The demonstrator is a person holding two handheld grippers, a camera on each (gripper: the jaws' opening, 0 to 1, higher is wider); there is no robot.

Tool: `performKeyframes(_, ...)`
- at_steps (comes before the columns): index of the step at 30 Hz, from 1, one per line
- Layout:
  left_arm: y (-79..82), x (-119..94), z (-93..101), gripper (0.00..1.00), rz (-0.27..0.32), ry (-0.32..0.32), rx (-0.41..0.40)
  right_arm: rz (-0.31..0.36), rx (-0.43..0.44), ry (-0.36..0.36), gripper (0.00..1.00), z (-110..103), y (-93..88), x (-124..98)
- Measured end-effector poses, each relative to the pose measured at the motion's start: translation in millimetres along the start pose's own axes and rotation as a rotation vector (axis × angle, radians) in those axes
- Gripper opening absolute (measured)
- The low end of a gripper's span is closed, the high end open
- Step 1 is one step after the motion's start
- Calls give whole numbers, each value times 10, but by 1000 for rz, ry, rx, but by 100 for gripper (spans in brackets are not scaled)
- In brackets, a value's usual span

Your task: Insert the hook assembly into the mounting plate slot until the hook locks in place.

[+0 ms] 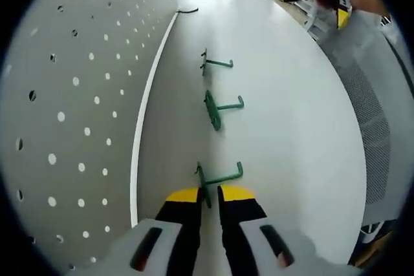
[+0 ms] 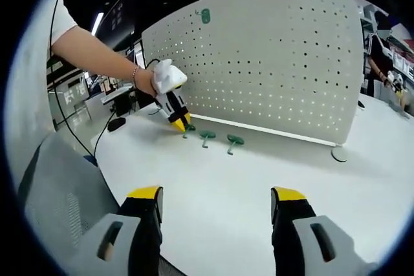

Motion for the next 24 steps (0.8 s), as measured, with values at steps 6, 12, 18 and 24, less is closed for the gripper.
performKeyframes(6, -28, -16, -1, 11, 7, 14, -22, 2, -1, -1, 65, -2, 7, -4)
performKeyframes(12, -34, -18, -22, 6, 2, 49, -28, 2, -3, 1, 65, -8, 11, -4)
performKeyframes(18, -34, -13, -26, 5, 7, 71, -39, 0, -6, -1, 65, -4, 11, -7)
performKeyframes(24, -18, -9, -23, 3, -8, 102, 0, 1, -8, -1, 64, 0, 4, -2)
Point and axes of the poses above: the point that each gripper's makers call its tool centre point, and the gripper's own axes: x roughly forward along the fingers, z roughly to its right, y roughly out of its top, the point moved 3 cm from there along -x, roughly backward along the fingers, and after that the axes turned 11 degrees about -y, right-handed, at the moved point
